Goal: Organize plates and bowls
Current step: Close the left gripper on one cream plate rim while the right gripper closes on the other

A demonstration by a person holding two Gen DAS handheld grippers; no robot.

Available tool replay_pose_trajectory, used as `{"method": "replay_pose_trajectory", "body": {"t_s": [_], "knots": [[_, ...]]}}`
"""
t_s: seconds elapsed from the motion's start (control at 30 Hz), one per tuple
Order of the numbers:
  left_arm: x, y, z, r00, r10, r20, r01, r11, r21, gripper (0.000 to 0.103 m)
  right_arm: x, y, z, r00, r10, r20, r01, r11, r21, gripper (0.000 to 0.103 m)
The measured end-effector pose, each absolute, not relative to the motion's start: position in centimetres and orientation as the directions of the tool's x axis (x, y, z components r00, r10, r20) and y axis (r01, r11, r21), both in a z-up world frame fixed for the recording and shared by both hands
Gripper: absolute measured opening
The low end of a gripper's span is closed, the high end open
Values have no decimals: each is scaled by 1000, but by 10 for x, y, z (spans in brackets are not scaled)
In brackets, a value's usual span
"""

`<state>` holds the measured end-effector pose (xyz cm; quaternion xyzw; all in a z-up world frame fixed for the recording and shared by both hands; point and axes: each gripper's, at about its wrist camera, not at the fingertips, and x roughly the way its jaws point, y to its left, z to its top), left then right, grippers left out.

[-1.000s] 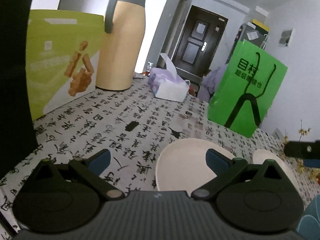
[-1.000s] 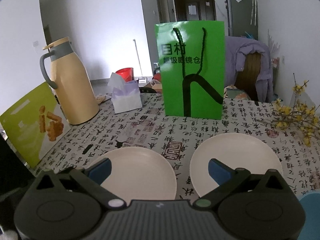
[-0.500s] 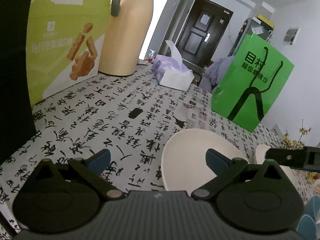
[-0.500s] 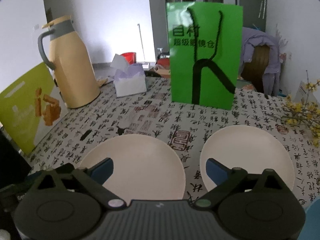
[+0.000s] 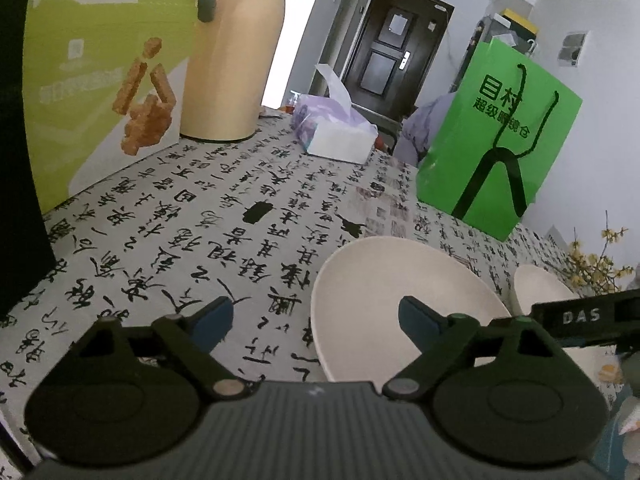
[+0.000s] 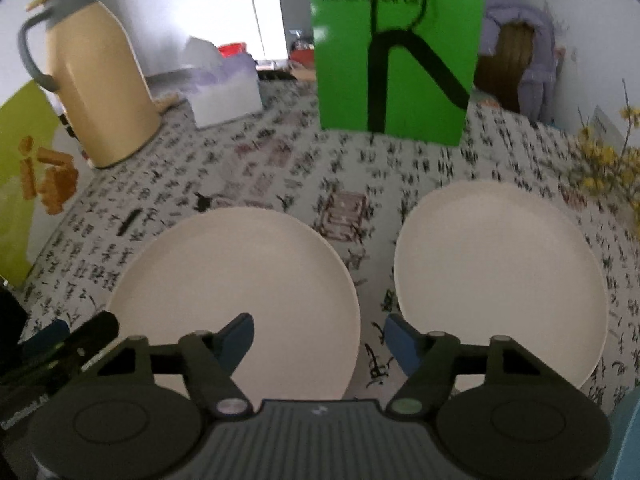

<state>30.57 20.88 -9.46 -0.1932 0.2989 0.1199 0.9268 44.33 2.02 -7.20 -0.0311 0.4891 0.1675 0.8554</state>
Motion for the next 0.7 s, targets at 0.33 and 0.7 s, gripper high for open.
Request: {"method": "replay_pose_trajectory", "body": {"t_s": [0.33, 0.7], "knots": [[310, 209, -101, 784, 82, -615, -326, 898, -296, 81, 455, 18, -85, 412, 245, -878, -285, 949, 132, 51], [316, 210, -109, 766, 48, -641, -318, 895, -313, 64, 464, 19, -94, 389, 236, -891, -270, 954, 134, 35]]}}
